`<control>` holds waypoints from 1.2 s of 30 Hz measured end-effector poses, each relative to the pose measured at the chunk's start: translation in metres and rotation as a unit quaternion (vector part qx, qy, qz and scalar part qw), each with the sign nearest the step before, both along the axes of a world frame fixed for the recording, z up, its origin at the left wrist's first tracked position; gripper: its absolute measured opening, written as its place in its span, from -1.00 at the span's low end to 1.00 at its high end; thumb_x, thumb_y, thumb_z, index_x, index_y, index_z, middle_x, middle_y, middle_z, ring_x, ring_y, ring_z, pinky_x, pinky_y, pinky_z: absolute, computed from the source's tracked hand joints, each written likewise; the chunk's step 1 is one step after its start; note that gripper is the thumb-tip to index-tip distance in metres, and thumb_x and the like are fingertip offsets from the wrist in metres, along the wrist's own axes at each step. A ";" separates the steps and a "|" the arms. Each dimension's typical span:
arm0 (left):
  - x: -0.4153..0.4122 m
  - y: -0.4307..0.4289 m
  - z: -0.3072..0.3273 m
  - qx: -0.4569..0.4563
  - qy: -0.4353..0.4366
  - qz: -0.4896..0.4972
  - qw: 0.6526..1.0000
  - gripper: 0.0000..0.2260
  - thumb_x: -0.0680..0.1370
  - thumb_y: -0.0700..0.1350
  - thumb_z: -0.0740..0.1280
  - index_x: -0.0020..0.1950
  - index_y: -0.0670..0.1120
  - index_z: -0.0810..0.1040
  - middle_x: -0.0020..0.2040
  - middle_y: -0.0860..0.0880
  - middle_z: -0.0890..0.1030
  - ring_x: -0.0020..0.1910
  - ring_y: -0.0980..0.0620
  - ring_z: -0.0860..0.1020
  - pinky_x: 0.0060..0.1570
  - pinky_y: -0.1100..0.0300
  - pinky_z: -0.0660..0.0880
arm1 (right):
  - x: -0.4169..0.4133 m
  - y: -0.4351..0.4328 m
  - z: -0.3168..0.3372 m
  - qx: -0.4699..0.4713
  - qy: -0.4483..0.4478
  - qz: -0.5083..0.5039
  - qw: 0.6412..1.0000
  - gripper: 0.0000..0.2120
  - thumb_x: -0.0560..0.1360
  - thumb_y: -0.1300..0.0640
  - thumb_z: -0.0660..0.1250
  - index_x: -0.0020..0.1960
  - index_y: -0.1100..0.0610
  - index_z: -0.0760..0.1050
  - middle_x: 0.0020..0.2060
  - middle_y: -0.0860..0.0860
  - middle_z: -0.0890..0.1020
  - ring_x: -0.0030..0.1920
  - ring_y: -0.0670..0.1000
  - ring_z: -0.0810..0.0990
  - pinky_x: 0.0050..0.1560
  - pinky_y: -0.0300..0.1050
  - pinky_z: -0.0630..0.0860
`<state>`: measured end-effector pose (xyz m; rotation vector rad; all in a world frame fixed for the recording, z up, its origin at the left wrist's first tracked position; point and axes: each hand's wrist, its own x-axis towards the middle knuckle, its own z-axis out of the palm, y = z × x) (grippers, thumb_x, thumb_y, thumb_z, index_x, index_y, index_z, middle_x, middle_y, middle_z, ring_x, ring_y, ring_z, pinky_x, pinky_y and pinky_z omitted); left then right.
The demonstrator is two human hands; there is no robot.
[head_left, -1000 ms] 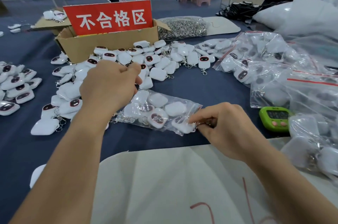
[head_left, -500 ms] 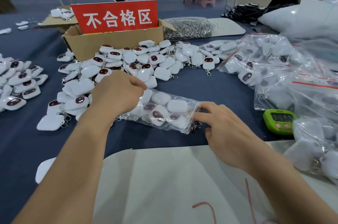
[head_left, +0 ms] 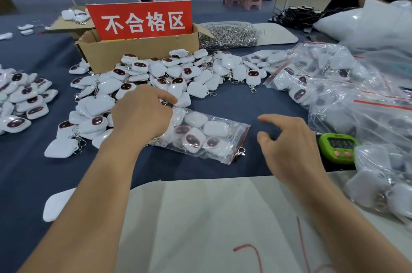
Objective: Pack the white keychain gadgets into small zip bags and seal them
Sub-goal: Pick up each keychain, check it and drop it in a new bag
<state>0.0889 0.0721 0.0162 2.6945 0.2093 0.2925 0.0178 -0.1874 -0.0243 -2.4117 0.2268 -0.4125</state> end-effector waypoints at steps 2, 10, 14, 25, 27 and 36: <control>0.001 0.003 -0.001 -0.017 0.004 -0.004 1.000 -0.80 0.50 -0.02 0.38 0.01 0.28 0.67 -0.21 0.15 0.62 -0.19 0.06 0.53 -0.34 0.21 0.33 | 0.011 0.000 -0.002 0.031 0.032 0.004 0.999 -0.57 0.59 0.07 0.36 0.45 -0.08 0.51 0.31 0.00 0.56 0.40 0.00 0.43 0.17 -0.29 0.20; -0.003 0.008 -0.006 -0.060 0.146 -0.128 0.979 -0.55 0.48 -0.04 0.47 0.35 0.19 0.55 -0.30 0.11 0.47 -0.31 0.09 0.51 -0.29 0.17 0.36 | 0.064 0.001 -0.003 0.079 0.033 0.025 0.996 -0.54 0.61 0.11 0.22 0.50 -0.08 0.44 0.53 -0.04 0.40 0.43 0.11 0.45 0.44 -0.03 0.31; -0.005 0.012 -0.001 -0.053 0.208 -0.170 0.962 -0.32 0.43 -0.11 0.53 0.50 0.19 0.40 -0.26 0.12 0.46 -0.30 0.13 0.46 -0.30 0.21 0.35 | 0.096 -0.002 -0.005 0.039 0.018 0.046 0.998 -0.51 0.59 0.18 0.25 0.52 0.05 0.40 0.51 0.05 0.38 0.48 0.09 0.35 0.26 -0.19 0.22; 0.001 0.009 -0.004 -0.187 0.014 -0.060 0.980 -0.74 0.53 -0.13 0.35 0.07 0.20 0.70 -0.43 0.14 0.52 -0.40 0.18 0.49 -0.35 0.20 0.32 | 0.146 0.018 -0.001 -0.076 0.048 0.286 0.954 -0.44 0.60 0.28 0.28 0.53 -0.12 0.42 0.59 -0.06 0.33 0.60 -0.06 0.22 0.48 -0.29 0.07; 0.001 0.007 -0.007 -0.227 -0.027 -0.039 0.973 -0.75 0.52 -0.15 0.33 -0.06 0.21 0.70 -0.50 0.19 0.49 -0.46 0.22 0.48 -0.35 0.18 0.31 | 0.149 0.017 -0.003 -0.097 0.054 0.289 0.951 -0.51 0.60 0.27 0.27 0.47 -0.06 0.51 0.51 -0.05 0.47 0.52 -0.02 0.35 0.36 -0.35 0.16; 0.002 0.005 -0.015 -0.243 -0.042 -0.021 0.969 -0.73 0.50 -0.16 0.29 -0.11 0.22 0.68 -0.50 0.25 0.51 -0.45 0.28 0.49 -0.37 0.19 0.30 | 0.157 0.017 0.001 -0.045 0.024 0.259 0.964 -0.38 0.60 0.16 0.35 0.60 -0.17 0.29 0.58 -0.09 0.35 0.48 -0.10 0.35 0.53 -0.13 0.24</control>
